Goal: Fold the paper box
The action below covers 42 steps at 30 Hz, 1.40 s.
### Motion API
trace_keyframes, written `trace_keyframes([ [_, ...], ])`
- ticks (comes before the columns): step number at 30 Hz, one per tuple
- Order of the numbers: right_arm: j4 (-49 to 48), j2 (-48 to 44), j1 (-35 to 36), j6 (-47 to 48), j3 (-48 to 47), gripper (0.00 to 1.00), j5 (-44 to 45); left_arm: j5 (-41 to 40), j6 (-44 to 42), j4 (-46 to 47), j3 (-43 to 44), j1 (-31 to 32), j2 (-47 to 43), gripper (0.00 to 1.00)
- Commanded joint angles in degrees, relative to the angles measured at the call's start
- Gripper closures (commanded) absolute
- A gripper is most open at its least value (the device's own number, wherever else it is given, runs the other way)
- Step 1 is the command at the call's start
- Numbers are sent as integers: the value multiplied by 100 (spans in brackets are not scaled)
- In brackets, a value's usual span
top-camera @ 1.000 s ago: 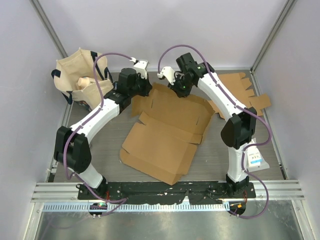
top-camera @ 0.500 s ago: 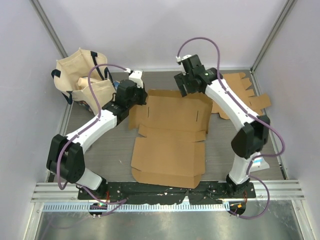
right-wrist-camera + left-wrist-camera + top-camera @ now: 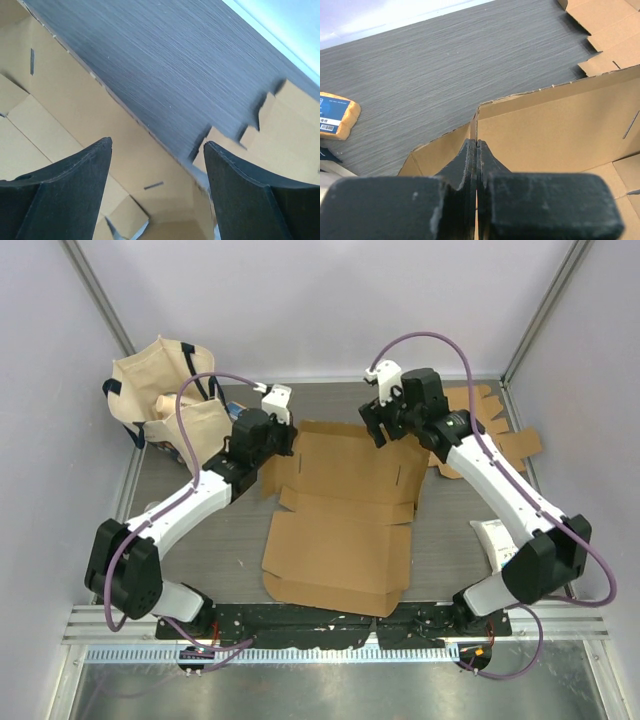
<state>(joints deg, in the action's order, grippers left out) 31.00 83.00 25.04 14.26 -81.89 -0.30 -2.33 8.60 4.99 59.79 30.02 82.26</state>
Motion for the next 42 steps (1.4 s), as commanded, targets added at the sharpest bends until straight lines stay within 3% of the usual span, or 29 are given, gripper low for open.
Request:
trace_keyframes([
  [1,-367,470,54,1078,-547,21,-831,22,-289,651,-99,127,-368,100],
  [4,-139,681,202,1640,-688,25,-1061,4,-289,670,-134,153,-404,100],
  [9,-656,937,826,2045,-548,29,-10,-171,-70,696,-143,206,-412,100],
  [12,-841,1104,1256,2229,-495,37,573,-391,431,722,-169,206,-456,100],
  [16,-1237,1271,1539,2230,-381,63,1179,-610,862,854,-283,215,-526,100],
  [20,-1474,1236,1592,2379,-258,80,1287,-997,1380,784,-415,215,-702,100],
  [21,-1501,1210,1601,2449,-223,83,1234,-1041,1529,714,-424,206,-746,97],
  [24,-1431,1175,1601,2687,-187,97,1049,-972,1610,-100,-398,197,-1079,67],
  [25,-1387,1183,1583,2722,-205,98,1006,-954,1618,-295,-468,197,-1202,53],
  [28,-1203,1192,1548,2784,-257,98,751,-1172,1811,-1043,-826,180,-1817,38],
  [31,-1141,1201,1478,2810,-293,99,469,-1191,2266,-1343,-1379,180,-2336,36],
  [35,-974,1253,1416,2880,-398,98,276,-1365,2664,-1177,-1961,180,-2390,38],
  [39,-789,1245,1355,2898,-512,98,109,-1516,2752,-247,-2235,171,-1830,35],
  [42,-745,1210,1293,2898,-495,98,30,-1438,2884,-366,-1963,145,-1363,33],
])
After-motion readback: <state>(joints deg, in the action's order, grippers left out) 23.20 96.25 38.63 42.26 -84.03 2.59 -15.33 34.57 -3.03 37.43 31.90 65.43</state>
